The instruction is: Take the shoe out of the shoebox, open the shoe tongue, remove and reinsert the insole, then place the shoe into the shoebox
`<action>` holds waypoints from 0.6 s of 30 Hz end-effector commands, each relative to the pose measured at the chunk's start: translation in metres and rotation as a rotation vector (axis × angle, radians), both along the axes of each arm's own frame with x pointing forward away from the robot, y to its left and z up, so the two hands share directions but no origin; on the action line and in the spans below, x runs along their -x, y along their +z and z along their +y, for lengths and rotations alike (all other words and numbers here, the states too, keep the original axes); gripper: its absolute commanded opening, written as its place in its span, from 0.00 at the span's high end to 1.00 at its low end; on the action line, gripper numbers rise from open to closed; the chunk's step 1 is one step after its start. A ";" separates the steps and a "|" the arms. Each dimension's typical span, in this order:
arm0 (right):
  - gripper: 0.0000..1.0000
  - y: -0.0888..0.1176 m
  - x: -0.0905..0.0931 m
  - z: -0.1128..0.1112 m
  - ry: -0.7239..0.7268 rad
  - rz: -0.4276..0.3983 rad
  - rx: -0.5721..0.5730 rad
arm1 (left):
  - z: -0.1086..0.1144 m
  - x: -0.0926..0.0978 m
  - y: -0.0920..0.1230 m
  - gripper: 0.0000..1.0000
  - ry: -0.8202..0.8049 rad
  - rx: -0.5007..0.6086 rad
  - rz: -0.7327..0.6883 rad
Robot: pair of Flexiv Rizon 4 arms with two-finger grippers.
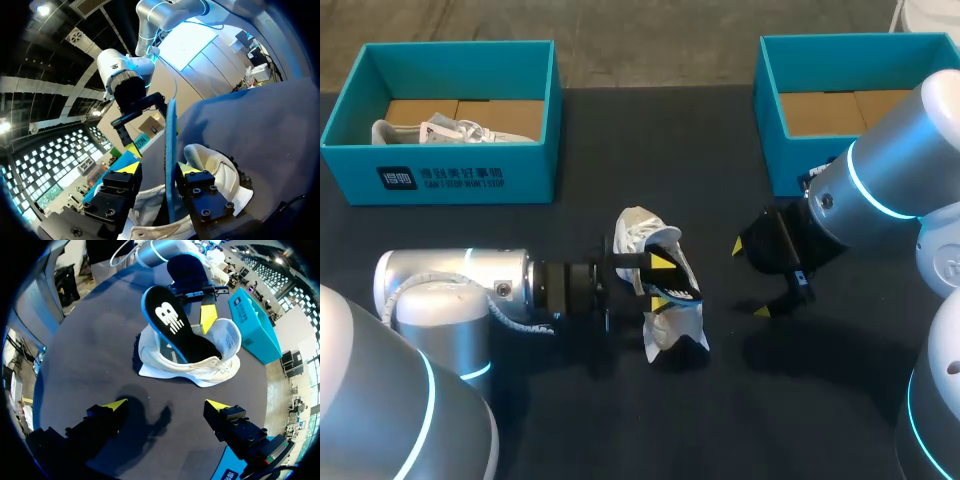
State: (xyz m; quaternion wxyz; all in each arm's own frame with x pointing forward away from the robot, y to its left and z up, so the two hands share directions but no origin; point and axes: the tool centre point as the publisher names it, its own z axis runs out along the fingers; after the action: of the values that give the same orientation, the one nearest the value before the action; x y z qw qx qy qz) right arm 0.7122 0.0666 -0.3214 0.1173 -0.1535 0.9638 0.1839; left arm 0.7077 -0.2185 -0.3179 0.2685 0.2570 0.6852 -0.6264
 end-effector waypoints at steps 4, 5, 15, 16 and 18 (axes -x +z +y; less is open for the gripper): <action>0.00 0.000 0.001 0.000 -0.001 -0.002 0.001 | -0.003 0.006 0.000 0.71 -0.018 -0.005 0.007; 0.00 0.000 0.001 0.000 -0.001 -0.002 0.001 | -0.004 0.006 -0.002 0.77 -0.019 -0.007 0.008; 0.00 0.000 0.001 0.000 -0.001 -0.002 0.001 | -0.005 0.004 -0.018 1.00 -0.033 -0.039 0.007; 0.00 0.000 0.001 0.000 -0.001 -0.002 0.001 | -0.005 0.003 -0.020 1.00 -0.031 -0.035 0.009; 0.00 0.000 0.001 0.000 -0.001 -0.002 0.001 | -0.004 0.000 -0.021 1.00 -0.023 -0.032 0.007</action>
State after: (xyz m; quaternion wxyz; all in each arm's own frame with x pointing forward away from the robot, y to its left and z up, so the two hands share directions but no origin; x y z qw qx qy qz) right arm 0.7122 0.0666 -0.3214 0.1174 -0.1535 0.9638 0.1839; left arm 0.7041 -0.2197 -0.3361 0.2536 0.2671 0.6946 -0.6180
